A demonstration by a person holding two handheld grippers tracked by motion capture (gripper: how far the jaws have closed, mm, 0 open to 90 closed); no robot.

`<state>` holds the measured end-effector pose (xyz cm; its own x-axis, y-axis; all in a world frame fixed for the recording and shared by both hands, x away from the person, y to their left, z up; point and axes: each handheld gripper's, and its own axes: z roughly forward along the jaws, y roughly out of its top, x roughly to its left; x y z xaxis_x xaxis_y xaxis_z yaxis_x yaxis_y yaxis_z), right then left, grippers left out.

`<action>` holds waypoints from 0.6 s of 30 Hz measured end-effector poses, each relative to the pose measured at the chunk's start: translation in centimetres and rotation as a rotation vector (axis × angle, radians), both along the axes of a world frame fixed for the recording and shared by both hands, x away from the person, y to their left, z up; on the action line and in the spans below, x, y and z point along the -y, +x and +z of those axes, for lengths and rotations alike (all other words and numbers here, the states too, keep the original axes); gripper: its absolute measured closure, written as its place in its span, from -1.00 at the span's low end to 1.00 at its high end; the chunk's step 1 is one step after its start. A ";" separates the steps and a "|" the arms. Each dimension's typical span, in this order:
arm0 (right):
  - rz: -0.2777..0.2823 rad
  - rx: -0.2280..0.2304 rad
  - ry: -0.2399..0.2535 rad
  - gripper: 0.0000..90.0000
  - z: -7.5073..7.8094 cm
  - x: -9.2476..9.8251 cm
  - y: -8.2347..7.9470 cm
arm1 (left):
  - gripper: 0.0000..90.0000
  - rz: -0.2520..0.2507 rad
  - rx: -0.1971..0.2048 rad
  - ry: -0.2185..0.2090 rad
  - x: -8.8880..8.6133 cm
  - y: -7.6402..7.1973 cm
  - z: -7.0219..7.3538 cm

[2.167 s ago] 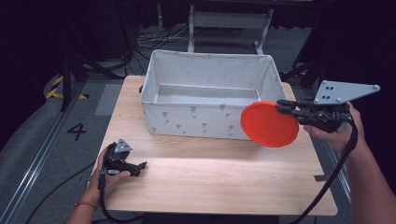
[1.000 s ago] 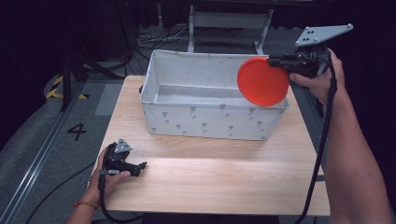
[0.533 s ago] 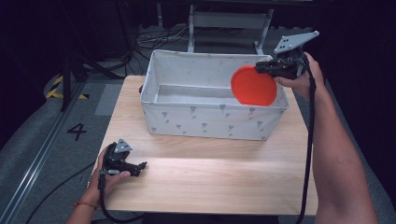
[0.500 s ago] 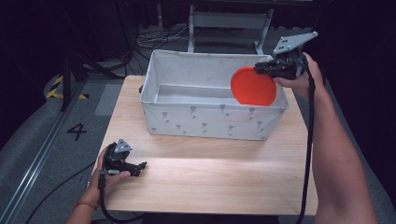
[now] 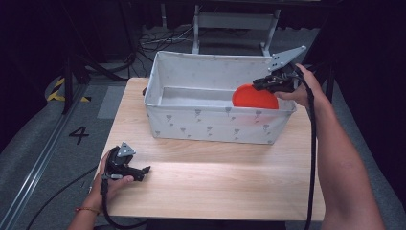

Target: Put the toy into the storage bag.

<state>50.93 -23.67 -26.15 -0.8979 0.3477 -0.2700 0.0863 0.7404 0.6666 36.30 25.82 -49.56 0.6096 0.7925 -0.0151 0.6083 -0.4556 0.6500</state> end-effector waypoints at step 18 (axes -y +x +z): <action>0.092 -0.141 -0.276 0.82 -2.9 -2.0 0.4 | -0.99 0.003 0.001 0.001 0.0 0.0 0.0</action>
<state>51.30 -21.64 -29.04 -0.9575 0.1938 -0.2135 0.0874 0.9006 0.4258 36.32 25.79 -49.57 0.6076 0.7941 -0.0134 0.6085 -0.4546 0.6504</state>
